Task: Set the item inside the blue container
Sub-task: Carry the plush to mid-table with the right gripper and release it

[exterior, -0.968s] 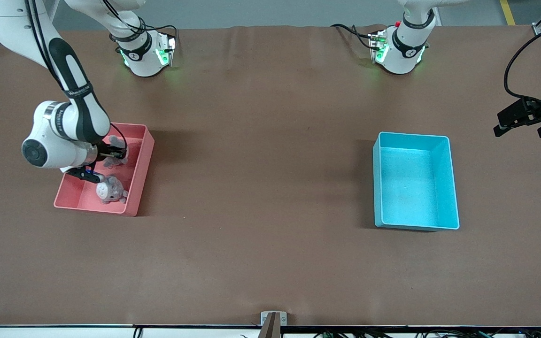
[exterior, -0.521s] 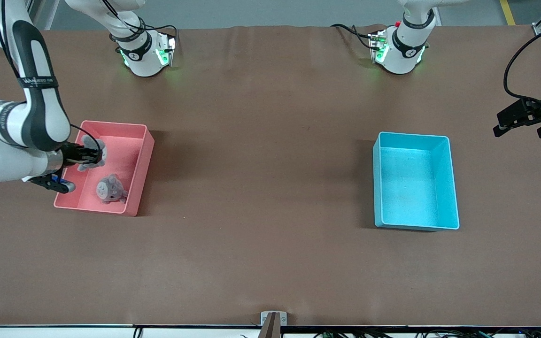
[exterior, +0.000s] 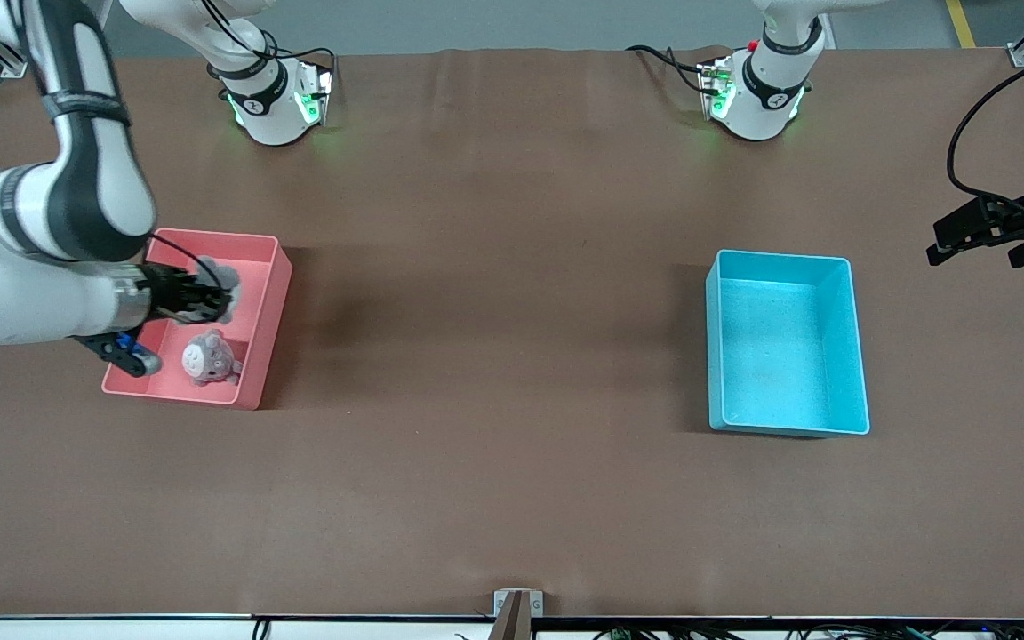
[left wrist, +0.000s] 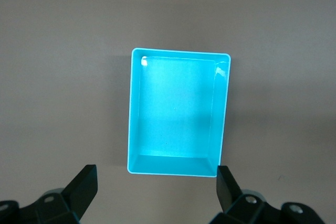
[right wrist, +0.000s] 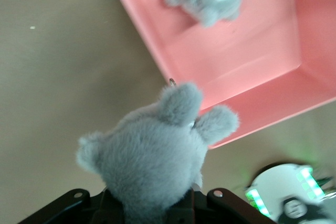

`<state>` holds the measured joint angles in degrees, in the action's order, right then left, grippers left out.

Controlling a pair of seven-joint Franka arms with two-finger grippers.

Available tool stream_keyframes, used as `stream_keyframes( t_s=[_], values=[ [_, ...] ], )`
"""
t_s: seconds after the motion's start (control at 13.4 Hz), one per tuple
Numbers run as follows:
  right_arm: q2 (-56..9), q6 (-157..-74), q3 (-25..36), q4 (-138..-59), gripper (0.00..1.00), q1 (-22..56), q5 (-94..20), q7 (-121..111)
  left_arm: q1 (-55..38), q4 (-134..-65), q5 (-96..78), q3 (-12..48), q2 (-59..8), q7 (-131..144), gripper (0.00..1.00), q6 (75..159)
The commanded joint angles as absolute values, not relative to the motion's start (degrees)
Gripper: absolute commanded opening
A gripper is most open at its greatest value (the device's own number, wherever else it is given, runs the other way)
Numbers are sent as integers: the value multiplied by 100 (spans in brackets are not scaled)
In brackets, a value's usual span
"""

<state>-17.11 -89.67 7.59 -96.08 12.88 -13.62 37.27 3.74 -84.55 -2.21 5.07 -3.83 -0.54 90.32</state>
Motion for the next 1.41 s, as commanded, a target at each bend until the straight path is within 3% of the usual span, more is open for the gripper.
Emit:
stream_keyframes(
  t_s=[0.0,0.45,0.97,1.34],
  values=[
    [-1731,-9323,809,-9598,2,1870,-1713,4961,326,-8394,-316,501,-483,-53,100,8947],
    [-1959,-10992,817,-9589,0,3285,-1618,7659,290,-8446,-343,536,-606,-97,100,8930],
    [-2960,-12557,826,-9501,0,4428,-914,9718,316,-8446,-343,536,-791,-176,100,8798],
    [-4050,-12665,826,-8615,0,4737,-712,10634,281,-8429,-343,545,-809,-158,100,8798]
  ],
)
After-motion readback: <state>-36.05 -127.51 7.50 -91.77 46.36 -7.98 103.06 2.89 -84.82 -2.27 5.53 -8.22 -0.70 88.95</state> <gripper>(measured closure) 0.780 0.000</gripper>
